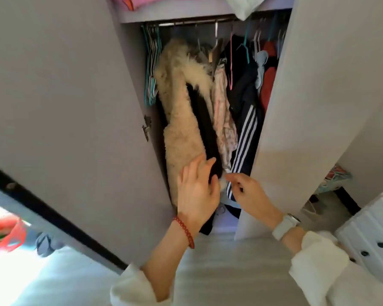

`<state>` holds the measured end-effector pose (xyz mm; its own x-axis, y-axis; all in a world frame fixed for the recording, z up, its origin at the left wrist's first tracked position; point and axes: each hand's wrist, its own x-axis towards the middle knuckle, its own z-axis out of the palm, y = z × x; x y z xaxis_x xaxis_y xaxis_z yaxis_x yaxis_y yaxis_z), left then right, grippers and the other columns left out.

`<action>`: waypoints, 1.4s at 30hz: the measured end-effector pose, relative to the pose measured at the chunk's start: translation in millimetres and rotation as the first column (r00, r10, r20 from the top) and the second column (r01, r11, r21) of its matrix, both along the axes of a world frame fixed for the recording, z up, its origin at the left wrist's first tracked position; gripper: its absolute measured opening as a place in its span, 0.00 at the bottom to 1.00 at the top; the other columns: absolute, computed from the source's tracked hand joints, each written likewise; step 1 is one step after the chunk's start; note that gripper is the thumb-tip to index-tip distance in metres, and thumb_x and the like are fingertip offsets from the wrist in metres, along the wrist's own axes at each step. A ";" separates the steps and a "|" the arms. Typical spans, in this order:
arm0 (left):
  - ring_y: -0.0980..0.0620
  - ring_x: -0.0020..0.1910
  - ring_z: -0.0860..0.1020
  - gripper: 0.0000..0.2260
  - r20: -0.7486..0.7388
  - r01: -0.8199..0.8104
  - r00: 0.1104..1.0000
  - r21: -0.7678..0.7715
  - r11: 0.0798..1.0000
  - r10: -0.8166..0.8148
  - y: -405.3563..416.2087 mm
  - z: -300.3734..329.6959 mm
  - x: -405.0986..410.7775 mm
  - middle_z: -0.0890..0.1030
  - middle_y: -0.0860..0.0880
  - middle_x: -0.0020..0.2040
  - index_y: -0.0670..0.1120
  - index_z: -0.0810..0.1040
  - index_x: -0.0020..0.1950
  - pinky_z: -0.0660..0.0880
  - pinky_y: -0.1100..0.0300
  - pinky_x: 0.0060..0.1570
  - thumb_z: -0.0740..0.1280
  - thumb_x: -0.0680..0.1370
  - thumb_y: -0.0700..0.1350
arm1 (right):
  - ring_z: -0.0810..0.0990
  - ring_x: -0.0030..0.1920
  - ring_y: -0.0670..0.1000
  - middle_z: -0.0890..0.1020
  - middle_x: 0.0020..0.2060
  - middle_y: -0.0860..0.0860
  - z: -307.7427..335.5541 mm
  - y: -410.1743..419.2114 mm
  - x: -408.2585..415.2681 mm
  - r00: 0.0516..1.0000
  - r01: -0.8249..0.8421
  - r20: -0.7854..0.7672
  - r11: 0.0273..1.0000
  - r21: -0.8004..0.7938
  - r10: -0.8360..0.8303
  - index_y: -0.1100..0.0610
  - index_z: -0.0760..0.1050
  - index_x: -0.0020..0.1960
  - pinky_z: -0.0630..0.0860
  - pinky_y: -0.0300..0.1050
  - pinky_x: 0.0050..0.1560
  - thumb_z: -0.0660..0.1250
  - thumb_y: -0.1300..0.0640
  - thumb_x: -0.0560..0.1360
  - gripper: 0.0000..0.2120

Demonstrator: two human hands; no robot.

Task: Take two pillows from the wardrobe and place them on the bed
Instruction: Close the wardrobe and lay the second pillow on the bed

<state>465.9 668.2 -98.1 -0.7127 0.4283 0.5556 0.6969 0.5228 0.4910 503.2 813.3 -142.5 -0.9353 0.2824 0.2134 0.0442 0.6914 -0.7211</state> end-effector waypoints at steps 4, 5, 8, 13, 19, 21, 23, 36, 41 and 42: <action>0.43 0.52 0.78 0.15 0.132 -0.012 0.991 -0.026 1.000 0.015 -73.5 -47.1 39.2 0.78 0.43 0.57 0.42 0.76 0.58 0.78 0.49 0.46 0.59 0.74 0.43 | 0.80 0.52 0.58 0.81 0.53 0.59 -30.3 -54.7 7.0 0.987 -0.153 0.040 0.987 -0.046 0.155 0.62 0.75 0.56 0.74 0.42 0.53 0.59 0.68 0.75 0.13; 0.45 0.49 0.79 0.15 0.147 -0.030 0.989 -0.040 0.999 0.035 -90.5 -54.7 46.2 0.79 0.44 0.55 0.42 0.77 0.57 0.79 0.51 0.41 0.58 0.74 0.44 | 0.80 0.53 0.57 0.81 0.54 0.58 -33.6 -66.6 8.3 0.979 -0.195 0.043 0.980 -0.050 0.197 0.62 0.75 0.57 0.75 0.44 0.54 0.59 0.67 0.75 0.13; 0.48 0.32 0.79 0.13 0.132 -0.139 0.980 -0.099 0.985 0.152 -137.7 -70.2 58.5 0.83 0.46 0.46 0.42 0.80 0.49 0.78 0.57 0.28 0.58 0.74 0.46 | 0.79 0.55 0.53 0.81 0.54 0.55 -34.9 -101.3 10.2 0.949 -0.314 0.021 0.948 -0.048 0.315 0.60 0.75 0.59 0.76 0.46 0.56 0.59 0.65 0.76 0.13; 0.50 0.23 0.72 0.14 0.088 -0.403 0.911 -0.016 0.915 0.403 -198.4 -81.5 68.1 0.77 0.48 0.28 0.42 0.76 0.31 0.73 0.57 0.22 0.60 0.73 0.47 | 0.79 0.51 0.49 0.81 0.52 0.54 -23.8 -152.1 9.4 0.898 -0.440 -0.046 0.895 -0.076 0.438 0.58 0.74 0.59 0.77 0.46 0.55 0.60 0.64 0.75 0.13; 0.47 0.51 0.75 0.22 0.280 -0.587 0.796 0.140 0.797 0.537 -217.8 -72.1 43.5 0.75 0.45 0.56 0.43 0.66 0.61 0.75 0.50 0.49 0.62 0.72 0.54 | 0.80 0.50 0.51 0.80 0.51 0.54 -18.0 -186.9 7.4 0.857 -0.507 -0.141 0.859 -0.069 0.495 0.57 0.73 0.60 0.79 0.50 0.53 0.61 0.63 0.75 0.14; 0.46 0.60 0.73 0.27 0.315 -0.460 0.861 0.146 0.876 0.400 -212.4 -70.5 38.3 0.73 0.43 0.63 0.41 0.62 0.67 0.73 0.46 0.58 0.60 0.74 0.55 | 0.79 0.50 0.50 0.80 0.51 0.54 -15.8 -188.2 8.0 0.857 -0.503 -0.163 0.862 -0.067 0.488 0.58 0.72 0.60 0.78 0.50 0.53 0.60 0.63 0.75 0.14; 0.45 0.64 0.71 0.30 0.345 -0.392 0.883 0.173 0.904 0.317 -209.9 -72.5 39.8 0.72 0.42 0.66 0.41 0.58 0.71 0.71 0.44 0.60 0.57 0.75 0.56 | 0.79 0.50 0.47 0.79 0.52 0.51 -12.0 -184.9 11.6 0.861 -0.494 -0.188 0.866 -0.078 0.473 0.57 0.72 0.61 0.78 0.48 0.53 0.59 0.62 0.75 0.15; 0.49 0.68 0.66 0.24 0.054 0.150 0.987 0.008 0.989 -0.150 -123.7 -73.6 47.2 0.68 0.41 0.69 0.38 0.62 0.70 0.66 0.54 0.65 0.57 0.77 0.48 | 0.77 0.54 0.48 0.74 0.58 0.54 24.6 -99.8 64.2 0.849 -0.272 -0.476 0.962 -0.021 0.230 0.58 0.63 0.66 0.80 0.43 0.50 0.56 0.62 0.74 0.20; 0.42 0.73 0.54 0.26 -0.072 0.252 0.963 -0.109 0.962 -0.261 -48.4 -66.6 34.5 0.53 0.41 0.73 0.40 0.59 0.72 0.58 0.49 0.69 0.59 0.77 0.50 | 0.75 0.56 0.52 0.71 0.60 0.56 32.1 -59.1 76.8 0.902 -0.086 -0.416 0.993 0.084 0.113 0.58 0.62 0.67 0.76 0.42 0.56 0.57 0.62 0.74 0.21; 0.40 0.73 0.52 0.26 -0.089 0.236 0.965 -0.125 0.964 -0.248 -31.8 -65.4 31.6 0.51 0.40 0.73 0.41 0.59 0.72 0.57 0.48 0.69 0.59 0.77 0.50 | 0.73 0.60 0.52 0.71 0.62 0.57 32.9 -51.0 75.5 0.925 -0.023 -0.375 0.994 0.103 0.060 0.58 0.61 0.67 0.73 0.39 0.60 0.57 0.61 0.75 0.21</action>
